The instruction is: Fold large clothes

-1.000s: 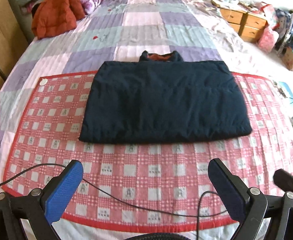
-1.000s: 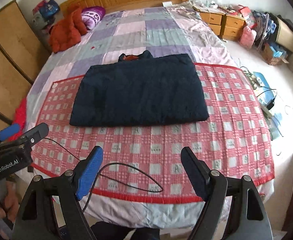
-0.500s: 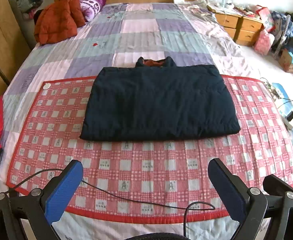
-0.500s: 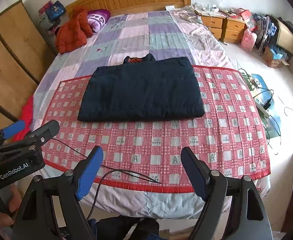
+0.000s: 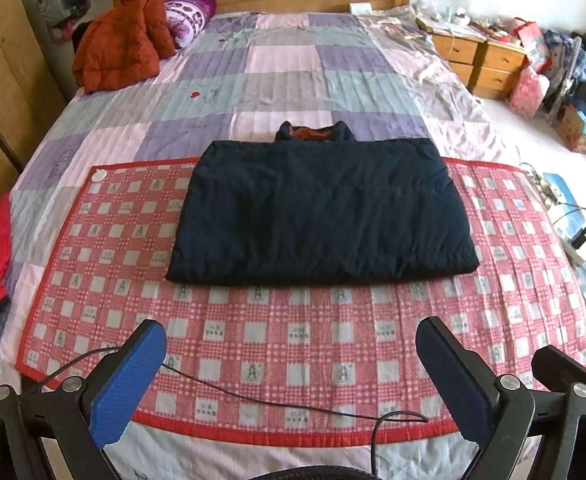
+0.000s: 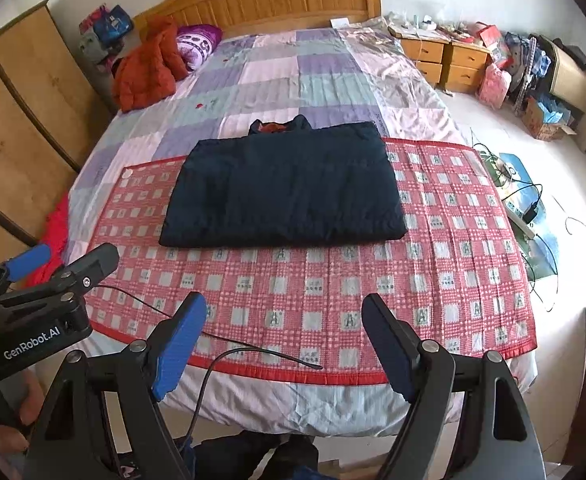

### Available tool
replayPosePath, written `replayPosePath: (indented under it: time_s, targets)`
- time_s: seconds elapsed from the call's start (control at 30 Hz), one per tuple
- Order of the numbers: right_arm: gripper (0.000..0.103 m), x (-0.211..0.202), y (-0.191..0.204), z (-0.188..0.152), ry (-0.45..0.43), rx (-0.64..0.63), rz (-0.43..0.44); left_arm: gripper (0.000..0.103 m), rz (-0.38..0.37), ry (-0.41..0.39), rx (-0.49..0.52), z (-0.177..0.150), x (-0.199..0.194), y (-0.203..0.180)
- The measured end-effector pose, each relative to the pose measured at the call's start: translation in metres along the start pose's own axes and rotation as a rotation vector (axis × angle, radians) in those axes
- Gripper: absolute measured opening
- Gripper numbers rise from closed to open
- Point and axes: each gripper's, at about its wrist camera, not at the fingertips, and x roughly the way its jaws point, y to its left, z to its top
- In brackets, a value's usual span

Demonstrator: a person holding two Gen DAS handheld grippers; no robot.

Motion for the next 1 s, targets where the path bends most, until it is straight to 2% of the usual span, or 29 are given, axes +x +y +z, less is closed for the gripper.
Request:
replayPosePath:
  time_s: [1.0]
  targets:
    - [0.083, 0.0, -0.011, 0.013, -0.002, 0.051, -0.034, 0.102, -0.018, 0.015, 0.054, 0.014, 0.013, -0.021]
